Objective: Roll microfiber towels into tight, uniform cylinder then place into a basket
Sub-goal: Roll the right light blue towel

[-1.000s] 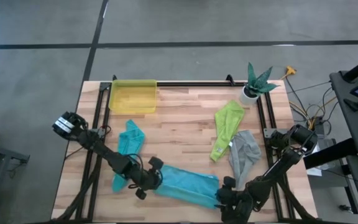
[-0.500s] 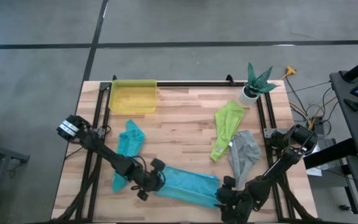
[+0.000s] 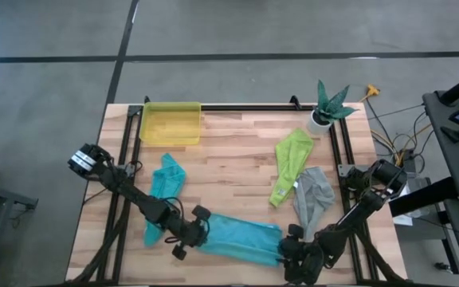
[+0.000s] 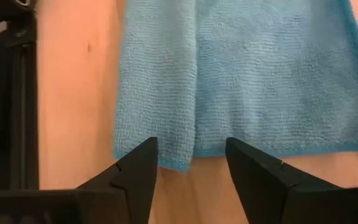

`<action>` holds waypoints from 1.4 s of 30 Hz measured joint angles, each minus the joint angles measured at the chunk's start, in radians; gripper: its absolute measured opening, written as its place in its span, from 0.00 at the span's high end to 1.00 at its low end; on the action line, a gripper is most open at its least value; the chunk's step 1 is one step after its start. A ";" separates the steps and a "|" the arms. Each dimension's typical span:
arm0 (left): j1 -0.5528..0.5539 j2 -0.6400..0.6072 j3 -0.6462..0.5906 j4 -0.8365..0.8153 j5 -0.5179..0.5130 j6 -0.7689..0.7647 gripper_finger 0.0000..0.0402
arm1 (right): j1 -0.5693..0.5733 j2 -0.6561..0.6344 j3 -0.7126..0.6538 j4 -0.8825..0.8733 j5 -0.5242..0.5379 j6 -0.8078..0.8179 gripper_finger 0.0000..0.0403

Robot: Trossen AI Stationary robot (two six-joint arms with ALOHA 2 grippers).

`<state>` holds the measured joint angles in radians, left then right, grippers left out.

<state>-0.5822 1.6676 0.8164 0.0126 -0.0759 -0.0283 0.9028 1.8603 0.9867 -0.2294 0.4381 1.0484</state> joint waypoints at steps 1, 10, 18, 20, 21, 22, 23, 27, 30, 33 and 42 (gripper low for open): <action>0.000 -0.001 0.001 0.003 0.000 -0.010 0.92 | 0.000 0.000 0.000 0.012 0.000 -0.007 0.56; 0.003 -0.002 -0.006 0.000 0.022 -0.046 0.92 | 0.000 0.000 0.000 0.043 0.000 -0.019 0.66; 0.003 -0.003 0.002 -0.002 0.023 -0.045 0.92 | 0.000 0.000 0.000 0.099 -0.027 -0.062 0.81; 0.003 -0.017 0.001 -0.022 0.023 -0.045 0.92 | 0.000 0.000 0.000 0.098 -0.027 -0.067 0.86; 0.005 -0.023 0.001 -0.023 0.023 -0.045 0.92 | 0.000 0.000 0.000 0.099 -0.027 -0.075 0.88; 0.006 -0.031 0.001 -0.024 0.023 -0.045 0.92 | 0.000 0.000 0.000 0.099 -0.027 -0.084 0.90; 0.006 -0.039 -0.001 -0.028 0.023 -0.045 0.92 | 0.000 0.000 0.000 0.099 -0.027 -0.089 0.92; 0.006 -0.064 0.000 -0.030 0.024 -0.046 0.92 | 0.000 0.000 0.000 0.099 -0.027 -0.116 0.97; 0.006 -0.078 0.003 -0.027 0.042 -0.063 0.92 | 0.000 0.000 0.000 0.099 -0.026 -0.130 0.98; 0.006 -0.083 -0.001 -0.026 0.046 -0.095 0.92 | 0.000 0.000 0.000 0.099 -0.022 -0.144 0.98; 0.006 -0.037 -0.003 -0.020 0.048 -0.097 0.92 | -0.001 0.000 0.001 0.125 0.012 -0.242 0.98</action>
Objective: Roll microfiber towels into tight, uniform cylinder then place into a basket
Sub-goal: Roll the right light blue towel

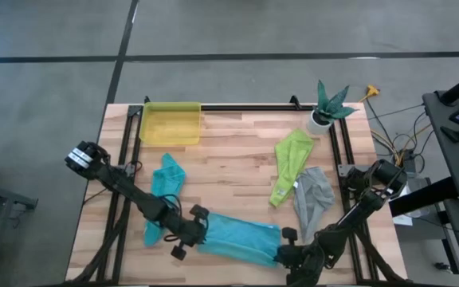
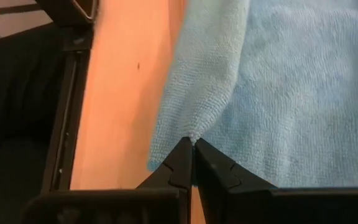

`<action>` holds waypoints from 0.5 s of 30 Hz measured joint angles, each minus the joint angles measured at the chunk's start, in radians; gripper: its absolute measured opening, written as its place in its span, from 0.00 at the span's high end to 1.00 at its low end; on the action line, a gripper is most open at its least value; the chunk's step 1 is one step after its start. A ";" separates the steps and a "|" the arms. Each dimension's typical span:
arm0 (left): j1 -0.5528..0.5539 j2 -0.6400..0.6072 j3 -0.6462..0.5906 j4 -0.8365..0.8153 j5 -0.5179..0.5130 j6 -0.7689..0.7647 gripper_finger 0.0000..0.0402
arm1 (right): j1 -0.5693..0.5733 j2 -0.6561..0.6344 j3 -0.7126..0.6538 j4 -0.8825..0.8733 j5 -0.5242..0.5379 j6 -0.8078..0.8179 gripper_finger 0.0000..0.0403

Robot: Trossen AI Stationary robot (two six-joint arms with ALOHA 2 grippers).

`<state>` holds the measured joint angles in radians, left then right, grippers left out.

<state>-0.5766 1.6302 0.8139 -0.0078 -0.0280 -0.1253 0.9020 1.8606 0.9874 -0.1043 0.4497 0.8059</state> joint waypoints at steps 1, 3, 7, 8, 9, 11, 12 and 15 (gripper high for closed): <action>0.000 0.003 0.001 -0.001 0.000 0.000 0.92 | -0.001 0.000 0.000 0.011 0.001 -0.016 0.98; 0.000 0.005 0.004 0.000 0.000 0.000 0.92 | -0.001 0.000 0.003 0.019 0.002 -0.036 0.98; 0.000 0.005 0.005 0.003 0.000 0.000 0.92 | -0.005 0.000 0.009 -0.001 0.020 -0.049 0.98; 0.000 0.005 0.005 0.003 0.000 0.000 0.92 | -0.008 0.000 0.009 -0.014 0.023 -0.049 0.98; 0.000 0.005 0.005 0.003 0.000 -0.001 0.92 | -0.010 0.000 0.009 -0.023 0.023 -0.049 0.98; 0.000 0.005 0.005 0.003 0.000 -0.013 0.92 | -0.015 0.000 0.009 -0.024 0.024 -0.049 0.98; 0.000 0.005 0.005 0.001 -0.001 -0.024 0.92 | -0.019 0.000 0.009 -0.023 0.024 -0.049 0.98; 0.000 0.005 0.002 -0.003 -0.001 -0.027 0.92 | -0.021 0.000 0.009 -0.023 0.024 -0.049 0.98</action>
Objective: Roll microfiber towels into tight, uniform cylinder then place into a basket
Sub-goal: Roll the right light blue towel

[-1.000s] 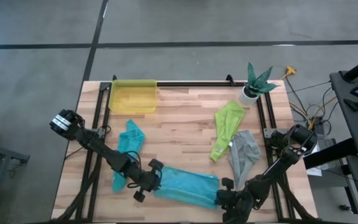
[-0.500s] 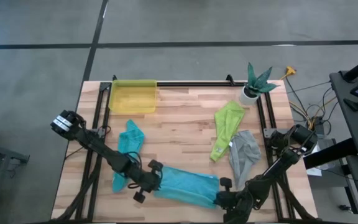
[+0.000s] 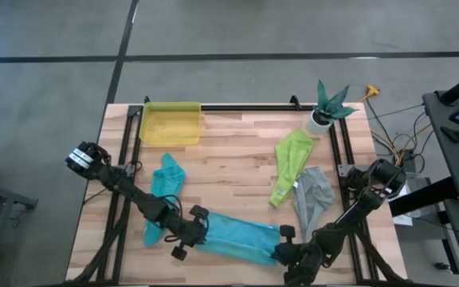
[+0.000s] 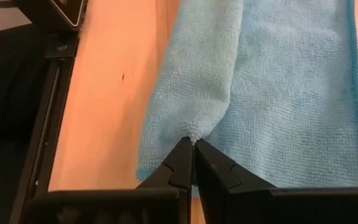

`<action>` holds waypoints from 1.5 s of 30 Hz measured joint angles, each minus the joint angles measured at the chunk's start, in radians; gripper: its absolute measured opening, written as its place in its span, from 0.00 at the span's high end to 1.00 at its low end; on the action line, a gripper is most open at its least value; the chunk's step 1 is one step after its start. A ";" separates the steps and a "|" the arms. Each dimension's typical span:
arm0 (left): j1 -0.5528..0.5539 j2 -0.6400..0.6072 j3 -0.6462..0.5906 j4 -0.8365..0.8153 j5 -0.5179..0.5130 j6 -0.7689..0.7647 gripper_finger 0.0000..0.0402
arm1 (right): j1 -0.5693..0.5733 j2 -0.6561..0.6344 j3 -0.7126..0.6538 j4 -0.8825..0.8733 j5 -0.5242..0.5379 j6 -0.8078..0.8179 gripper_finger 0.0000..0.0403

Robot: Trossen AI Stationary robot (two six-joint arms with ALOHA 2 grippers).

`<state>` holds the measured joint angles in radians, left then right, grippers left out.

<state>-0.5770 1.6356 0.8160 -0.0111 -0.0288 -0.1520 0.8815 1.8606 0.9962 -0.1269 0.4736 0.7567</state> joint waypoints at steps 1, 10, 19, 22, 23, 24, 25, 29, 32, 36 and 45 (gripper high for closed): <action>0.000 0.000 0.000 -0.001 0.000 0.000 0.92 | 0.000 0.000 0.000 0.001 0.000 0.000 0.98; 0.001 -0.001 0.031 -0.113 -0.058 -0.008 0.76 | 0.001 0.000 -0.001 0.005 -0.001 0.001 0.98; 0.004 0.008 0.042 -0.110 0.003 -0.087 0.63 | 0.001 0.000 -0.001 0.008 -0.003 0.002 0.98; 0.005 0.034 0.042 -0.112 0.020 -0.105 0.64 | 0.001 0.000 -0.001 0.011 -0.005 0.002 0.98; 0.006 0.046 0.042 -0.111 0.022 -0.105 0.64 | 0.001 0.000 -0.001 0.011 -0.005 0.002 0.98; 0.009 0.055 0.043 -0.112 0.022 -0.106 0.65 | 0.001 0.000 -0.001 0.011 -0.005 0.002 0.98; 0.012 0.066 0.044 -0.112 0.023 -0.111 0.65 | 0.001 0.000 -0.001 0.011 -0.005 0.002 0.98; 0.029 0.086 0.057 -0.110 0.031 -0.194 0.67 | 0.001 0.000 -0.001 0.012 -0.005 0.002 0.98; 0.035 0.086 0.068 -0.113 0.053 -0.210 0.70 | 0.001 0.000 -0.001 0.013 -0.005 0.002 0.98; 0.035 0.078 0.084 -0.110 0.057 -0.212 0.74 | 0.001 0.000 -0.001 0.014 -0.005 0.002 0.98; 0.035 0.078 0.078 -0.141 0.095 -0.212 0.94 | 0.001 0.000 -0.001 0.014 -0.005 0.002 0.98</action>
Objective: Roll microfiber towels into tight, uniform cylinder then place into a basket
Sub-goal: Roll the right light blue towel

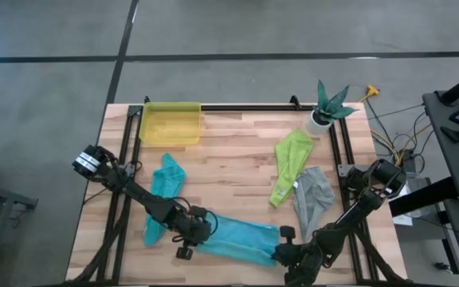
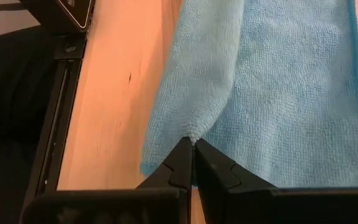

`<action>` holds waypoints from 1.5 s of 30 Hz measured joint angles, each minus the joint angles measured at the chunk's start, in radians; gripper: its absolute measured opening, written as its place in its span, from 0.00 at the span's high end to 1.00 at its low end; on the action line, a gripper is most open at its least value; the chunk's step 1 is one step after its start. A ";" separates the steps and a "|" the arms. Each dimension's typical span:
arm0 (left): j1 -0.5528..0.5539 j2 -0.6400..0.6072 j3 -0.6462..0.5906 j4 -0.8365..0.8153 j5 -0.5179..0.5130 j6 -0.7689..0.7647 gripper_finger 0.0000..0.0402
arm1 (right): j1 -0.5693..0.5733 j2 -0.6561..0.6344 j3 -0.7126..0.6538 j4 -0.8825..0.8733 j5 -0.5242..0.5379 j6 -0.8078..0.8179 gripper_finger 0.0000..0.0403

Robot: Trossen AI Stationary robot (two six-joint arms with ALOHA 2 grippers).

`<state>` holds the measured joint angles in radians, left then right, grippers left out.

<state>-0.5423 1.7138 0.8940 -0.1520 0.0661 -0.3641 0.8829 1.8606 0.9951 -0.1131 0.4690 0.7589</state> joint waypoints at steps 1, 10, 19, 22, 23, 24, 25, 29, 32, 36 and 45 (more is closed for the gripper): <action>0.000 0.000 0.000 0.000 0.007 0.000 0.97 | 0.000 0.000 0.000 0.000 0.000 0.000 0.98; 0.000 -0.001 0.011 0.000 0.011 0.001 1.00 | 0.000 0.000 0.000 -0.001 0.000 0.000 0.98; -0.001 -0.039 0.024 -0.070 0.008 -0.023 1.00 | 0.000 0.000 0.000 -0.003 0.001 -0.006 0.98; -0.004 -0.049 0.024 -0.072 0.008 -0.024 1.00 | 0.000 0.000 0.000 -0.004 0.001 -0.008 0.98; -0.006 -0.051 0.024 -0.073 0.008 -0.024 1.00 | 0.000 0.000 0.000 -0.004 0.001 -0.008 0.98; -0.007 -0.054 0.024 -0.076 0.008 -0.024 1.00 | 0.000 0.000 0.000 -0.004 0.002 -0.010 0.98; -0.008 -0.058 0.024 -0.076 0.007 -0.025 1.00 | 0.000 0.000 0.000 -0.004 0.003 -0.017 0.98; -0.010 -0.075 0.024 -0.076 0.007 -0.026 1.00 | 0.000 0.000 0.020 -0.019 0.004 -0.059 0.98; -0.014 -0.086 0.024 -0.076 0.006 -0.026 1.00 | 0.000 -0.002 0.050 -0.056 0.006 -0.071 0.98; -0.026 -0.094 0.024 -0.093 0.004 -0.041 1.00 | 0.000 -0.002 0.082 -0.132 0.028 -0.067 0.98; -0.042 -0.095 -0.023 -0.062 -0.032 -0.074 1.00 | 0.000 0.001 0.083 -0.141 0.048 -0.055 0.98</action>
<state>-0.5842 1.6184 0.8712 -0.2139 0.0343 -0.4385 0.8829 1.8618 1.0777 -0.2543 0.5171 0.7038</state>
